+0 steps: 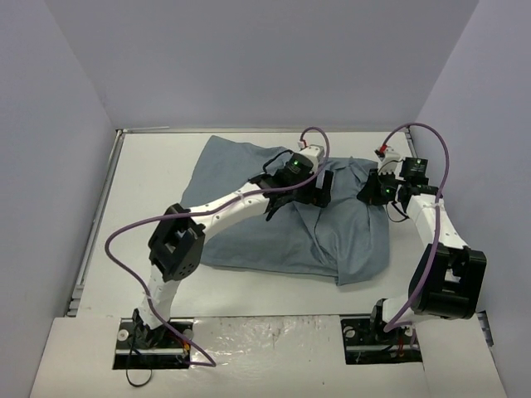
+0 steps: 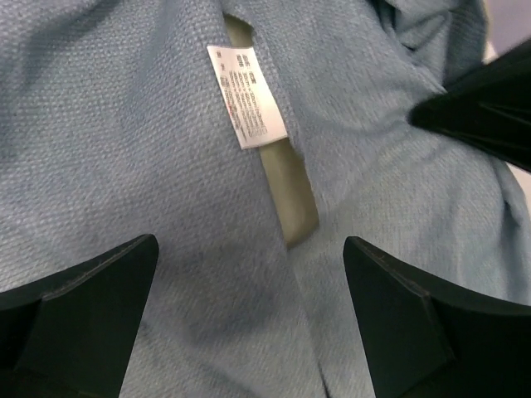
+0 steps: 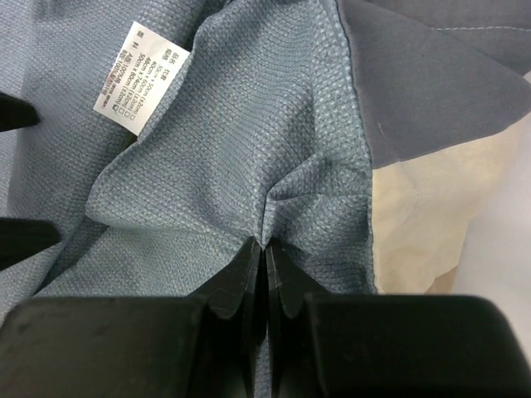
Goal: Remove the pillowcase from the pillow
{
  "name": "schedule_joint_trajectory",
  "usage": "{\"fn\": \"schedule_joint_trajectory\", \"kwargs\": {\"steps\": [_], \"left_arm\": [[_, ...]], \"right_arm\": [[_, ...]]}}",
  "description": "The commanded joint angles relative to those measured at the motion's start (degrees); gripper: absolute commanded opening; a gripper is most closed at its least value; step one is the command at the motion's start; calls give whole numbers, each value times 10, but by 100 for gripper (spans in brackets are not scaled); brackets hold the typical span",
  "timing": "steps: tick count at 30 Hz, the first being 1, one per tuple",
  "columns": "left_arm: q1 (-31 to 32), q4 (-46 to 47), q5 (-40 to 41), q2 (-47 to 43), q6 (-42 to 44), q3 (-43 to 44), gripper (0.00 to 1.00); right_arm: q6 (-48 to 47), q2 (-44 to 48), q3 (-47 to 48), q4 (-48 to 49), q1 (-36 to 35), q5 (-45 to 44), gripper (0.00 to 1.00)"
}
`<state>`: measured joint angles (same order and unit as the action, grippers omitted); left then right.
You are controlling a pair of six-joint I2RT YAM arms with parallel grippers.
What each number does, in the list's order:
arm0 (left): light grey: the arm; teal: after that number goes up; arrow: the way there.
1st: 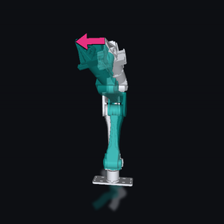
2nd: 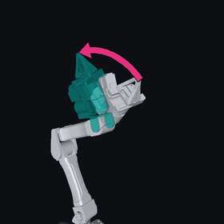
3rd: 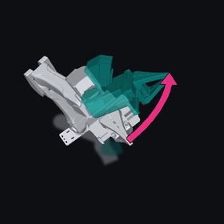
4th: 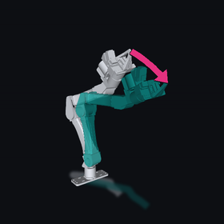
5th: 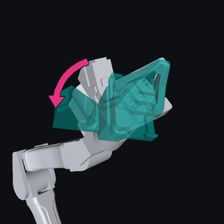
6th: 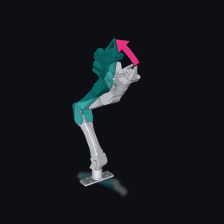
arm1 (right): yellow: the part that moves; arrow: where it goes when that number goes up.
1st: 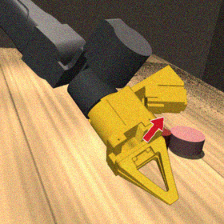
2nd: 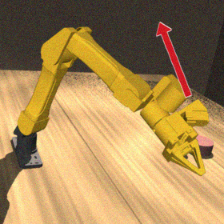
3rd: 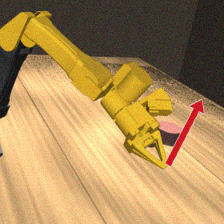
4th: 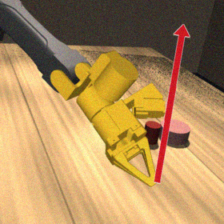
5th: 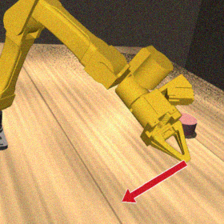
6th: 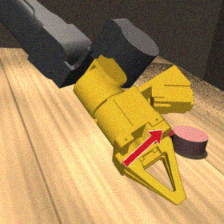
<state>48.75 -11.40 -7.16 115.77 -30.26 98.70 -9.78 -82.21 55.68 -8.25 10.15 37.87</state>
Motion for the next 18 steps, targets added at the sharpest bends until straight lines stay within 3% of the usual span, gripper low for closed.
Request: {"fn": "schedule_joint_trajectory", "kwargs": {"steps": [1,4,6,7,8,9,10,11,18], "left_arm": [[3,-73,97,24,13,51,92],[3,-85,102,49,20,65,80],[4,-86,99,62,21,69,60],[5,-90,107,65,28,71,41],[6,-92,114,67,31,71,33],[4,-94,122,66,36,68,15],[2,-96,133,62,38,62,8],[-1,-90,151,56,39,52,3],[-46,-63,196,-51,34,-64,2]], "right_arm": [[-7,14,-1,-12,0,48,0],[-14,31,2,-16,3,68,0],[-26,50,6,-23,8,98,0],[-37,57,7,-32,17,107,0],[-41,64,9,-37,23,115,0],[-49,76,14,-45,36,135,0],[-63,81,14,-60,45,142,0],[-69,92,16,-66,53,146,0],[-89,76,15,-93,130,101,0]]}}
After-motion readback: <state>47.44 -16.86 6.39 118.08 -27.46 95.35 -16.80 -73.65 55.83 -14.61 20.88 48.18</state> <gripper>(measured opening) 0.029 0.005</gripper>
